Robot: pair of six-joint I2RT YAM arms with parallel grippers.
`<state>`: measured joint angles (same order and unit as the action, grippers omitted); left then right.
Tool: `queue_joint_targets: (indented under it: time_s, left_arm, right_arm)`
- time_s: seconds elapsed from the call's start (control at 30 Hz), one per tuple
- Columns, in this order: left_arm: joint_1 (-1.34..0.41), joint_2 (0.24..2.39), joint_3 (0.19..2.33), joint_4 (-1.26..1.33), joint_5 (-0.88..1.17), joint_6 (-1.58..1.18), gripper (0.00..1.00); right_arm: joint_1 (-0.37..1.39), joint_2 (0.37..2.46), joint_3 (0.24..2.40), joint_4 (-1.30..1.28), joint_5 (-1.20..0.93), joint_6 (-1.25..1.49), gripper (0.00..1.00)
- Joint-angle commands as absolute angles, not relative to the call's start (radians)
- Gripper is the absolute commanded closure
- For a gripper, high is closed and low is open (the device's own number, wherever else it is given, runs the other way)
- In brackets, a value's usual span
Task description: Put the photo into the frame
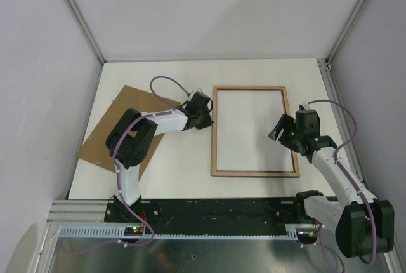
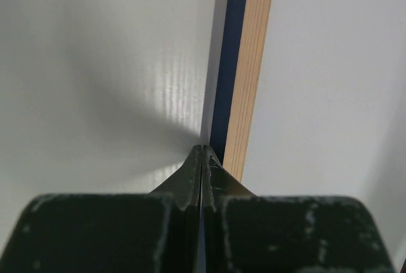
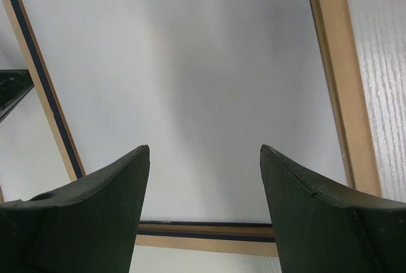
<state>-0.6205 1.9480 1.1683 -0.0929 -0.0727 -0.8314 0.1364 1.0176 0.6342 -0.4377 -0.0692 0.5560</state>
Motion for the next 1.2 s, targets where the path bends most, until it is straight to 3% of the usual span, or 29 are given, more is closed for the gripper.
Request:
queue_joint_targets:
  time_s: [0.0, 0.27, 0.33, 0.43, 0.57, 0.7, 0.87, 1.17]
  left_arm:
    - [-0.648, 1.981, 1.211, -0.148, -0.053, -0.850, 1.00]
    - [-0.652, 1.939, 1.238, -0.183, -0.077, -0.819, 0.97]
    - [-0.640, 1.888, 1.225, -0.203, -0.101, -0.802, 0.91]
    - [-0.593, 1.789, 1.181, -0.225, -0.126, -0.778, 0.73]
    - [-0.445, 1.666, 1.115, -0.275, -0.152, -0.737, 0.64]
    - [-0.311, 1.639, 1.117, -0.353, -0.186, -0.651, 0.63]
    - [-0.264, 1.630, 1.104, -0.454, -0.266, -0.579, 0.66]
    - [-0.223, 1.364, 0.824, -0.543, -0.281, -0.678, 0.68]
  right_arm:
    - [0.121, 0.987, 0.674, -0.446, -0.086, 0.528, 0.25]
    - [0.114, 0.980, 0.687, -0.454, -0.105, 0.528, 0.25]
    - [0.120, 0.982, 0.693, -0.447, -0.124, 0.534, 0.24]
    - [0.165, 0.992, 0.702, -0.426, -0.124, 0.554, 0.24]
    - [0.252, 1.021, 0.713, -0.395, -0.091, 0.583, 0.24]
    - [0.326, 1.055, 0.715, -0.362, -0.068, 0.611, 0.24]
    - [0.400, 1.083, 0.715, -0.322, -0.056, 0.639, 0.24]
    - [0.543, 1.156, 0.715, -0.274, -0.025, 0.680, 0.24]
